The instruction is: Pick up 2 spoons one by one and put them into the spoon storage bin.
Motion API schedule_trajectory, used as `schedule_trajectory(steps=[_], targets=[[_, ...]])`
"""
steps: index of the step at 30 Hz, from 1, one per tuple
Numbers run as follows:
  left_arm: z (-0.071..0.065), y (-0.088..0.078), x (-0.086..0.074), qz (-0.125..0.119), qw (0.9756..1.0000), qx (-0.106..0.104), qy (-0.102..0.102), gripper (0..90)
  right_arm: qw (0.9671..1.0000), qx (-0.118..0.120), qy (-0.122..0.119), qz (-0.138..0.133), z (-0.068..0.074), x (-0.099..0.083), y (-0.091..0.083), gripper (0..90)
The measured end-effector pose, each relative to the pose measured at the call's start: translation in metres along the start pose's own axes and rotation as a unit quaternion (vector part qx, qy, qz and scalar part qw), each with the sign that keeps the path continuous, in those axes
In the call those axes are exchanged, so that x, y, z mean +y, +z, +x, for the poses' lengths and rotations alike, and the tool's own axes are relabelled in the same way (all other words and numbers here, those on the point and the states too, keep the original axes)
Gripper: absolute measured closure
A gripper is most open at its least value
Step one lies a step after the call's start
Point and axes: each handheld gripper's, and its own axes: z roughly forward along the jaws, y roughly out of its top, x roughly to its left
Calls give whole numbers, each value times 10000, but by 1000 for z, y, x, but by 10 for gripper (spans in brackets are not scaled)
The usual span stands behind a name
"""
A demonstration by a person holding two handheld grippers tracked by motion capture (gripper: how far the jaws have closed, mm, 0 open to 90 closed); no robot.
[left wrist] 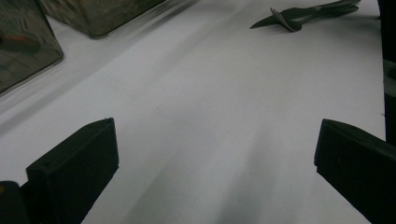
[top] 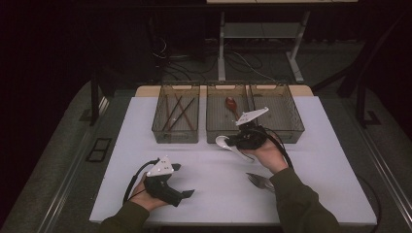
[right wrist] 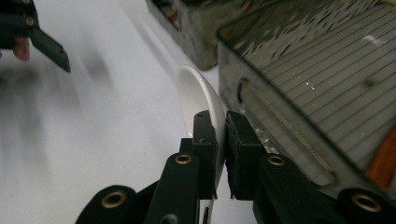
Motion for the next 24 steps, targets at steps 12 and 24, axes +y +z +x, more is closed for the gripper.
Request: schedule_trajectory(steps=[12, 24], targets=[[0, 0, 0, 46, 10000, 0, 37, 0, 9982, -312, 208, -464, -16, 34, -31, 831], [-1, 1, 1, 12, 10000, -34, 46, 0, 9930, -829, 497, -684, -49, 63, -29, 831]])
